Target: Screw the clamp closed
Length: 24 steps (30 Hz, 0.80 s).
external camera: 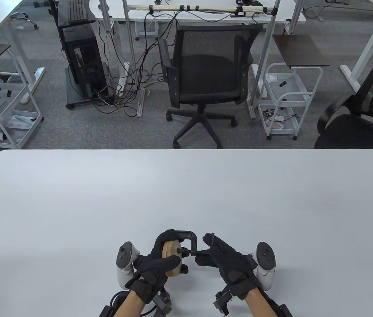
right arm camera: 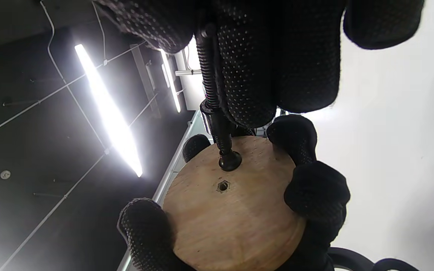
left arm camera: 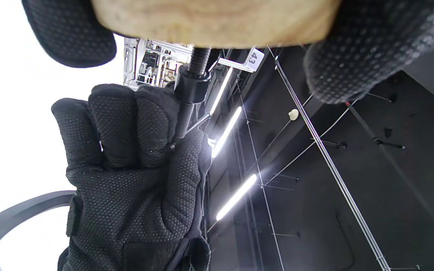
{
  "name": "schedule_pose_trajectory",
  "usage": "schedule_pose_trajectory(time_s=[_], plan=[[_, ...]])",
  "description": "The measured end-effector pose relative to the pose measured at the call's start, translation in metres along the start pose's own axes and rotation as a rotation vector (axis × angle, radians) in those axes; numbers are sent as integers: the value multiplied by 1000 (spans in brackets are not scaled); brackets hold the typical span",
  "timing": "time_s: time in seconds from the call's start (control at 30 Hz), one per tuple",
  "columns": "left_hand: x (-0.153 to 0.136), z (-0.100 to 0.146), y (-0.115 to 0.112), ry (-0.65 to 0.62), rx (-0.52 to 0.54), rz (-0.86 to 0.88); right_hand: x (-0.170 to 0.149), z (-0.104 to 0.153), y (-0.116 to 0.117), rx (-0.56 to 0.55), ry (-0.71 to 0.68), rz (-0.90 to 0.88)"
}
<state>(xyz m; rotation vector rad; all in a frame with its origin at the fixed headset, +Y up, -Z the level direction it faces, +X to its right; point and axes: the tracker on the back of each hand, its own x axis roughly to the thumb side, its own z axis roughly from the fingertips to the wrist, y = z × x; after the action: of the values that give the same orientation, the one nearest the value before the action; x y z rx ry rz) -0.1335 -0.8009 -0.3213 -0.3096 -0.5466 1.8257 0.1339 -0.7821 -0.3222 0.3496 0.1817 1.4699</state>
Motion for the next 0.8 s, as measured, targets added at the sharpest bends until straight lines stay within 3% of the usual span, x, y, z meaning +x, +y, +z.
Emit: schedule_pose_trajectory(time_s=[0.17,0.3,0.43,0.5,0.63,0.8], plan=[[1,1,1,-3,17,11,6,2,-3,-41,-50,69],[1,2,4,-11,35,44,23,5,-11,-145,-175,402],[1,2,4,-12,40,75,34,7,-6,-42,-335,682],[0,2,3,-9,39,84,40,9,4,41,-458,919],[1,3,2,-1,29,78,43,13,20,51,-528,1270],[-1,3,4,11,31,43,36,11,23,110,-486,1138]])
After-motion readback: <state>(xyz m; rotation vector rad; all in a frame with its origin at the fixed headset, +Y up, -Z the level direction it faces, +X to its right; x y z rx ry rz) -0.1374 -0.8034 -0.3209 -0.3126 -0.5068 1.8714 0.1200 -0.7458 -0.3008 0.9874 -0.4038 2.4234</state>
